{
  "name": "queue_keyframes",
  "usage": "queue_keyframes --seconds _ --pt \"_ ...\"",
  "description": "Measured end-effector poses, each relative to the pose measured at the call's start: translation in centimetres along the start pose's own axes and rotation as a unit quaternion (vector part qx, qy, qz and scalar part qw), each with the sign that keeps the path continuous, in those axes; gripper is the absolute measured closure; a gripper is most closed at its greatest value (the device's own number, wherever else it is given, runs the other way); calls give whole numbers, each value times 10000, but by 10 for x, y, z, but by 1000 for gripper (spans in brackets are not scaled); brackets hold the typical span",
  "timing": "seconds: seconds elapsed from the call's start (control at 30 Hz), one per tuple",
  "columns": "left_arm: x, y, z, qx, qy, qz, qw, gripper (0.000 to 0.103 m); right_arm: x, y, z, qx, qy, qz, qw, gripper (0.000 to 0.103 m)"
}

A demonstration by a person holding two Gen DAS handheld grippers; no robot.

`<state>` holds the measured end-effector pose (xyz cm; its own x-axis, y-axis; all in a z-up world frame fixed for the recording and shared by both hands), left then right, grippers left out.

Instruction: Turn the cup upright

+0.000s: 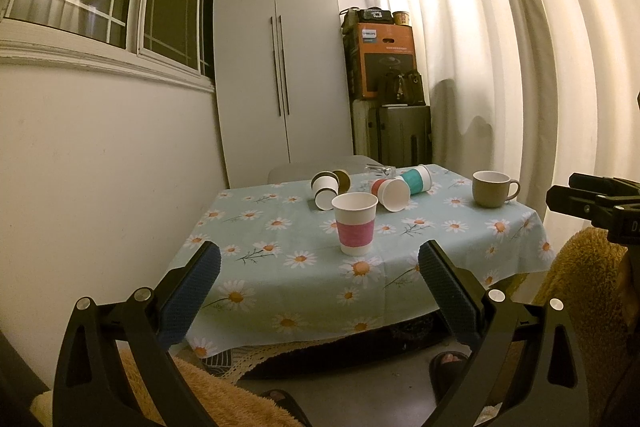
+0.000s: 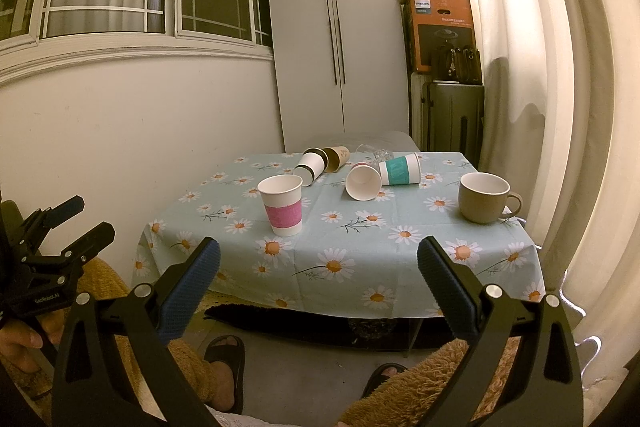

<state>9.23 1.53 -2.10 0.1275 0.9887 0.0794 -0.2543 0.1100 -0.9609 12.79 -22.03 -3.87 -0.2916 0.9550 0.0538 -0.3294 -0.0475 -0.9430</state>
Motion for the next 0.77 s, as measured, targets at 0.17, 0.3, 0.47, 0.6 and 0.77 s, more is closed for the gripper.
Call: queue_keyframes --seconds 0.17,0.3,0.47,0.6,0.77 --pt "0 1 -1 17 0 -4 10000 6 0 0 0 0 -3 1 10000 5" --pt "0 1 -2 25 -10 3 10000 6 0 0 0 0 -2 -1 10000 5" --pt "1 1 -2 21 -8 -7 10000 6 0 0 0 7 -3 0 10000 5" --pt "1 1 -2 43 -15 4 10000 6 0 0 0 7 2 0 10000 5" --pt "3 2 -3 56 -32 33 10000 6 0 0 0 9 -1 -1 10000 5"
Point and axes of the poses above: each gripper's, at about its wrist camera, not at the fingertips, and z roughly against the way its jaws point, x to its left, y to its underside, the point moved 10 cm from there along -z, roughly the way its jaws point, and after that the axes turned 4 degrees about y, right-handed, at the moved point
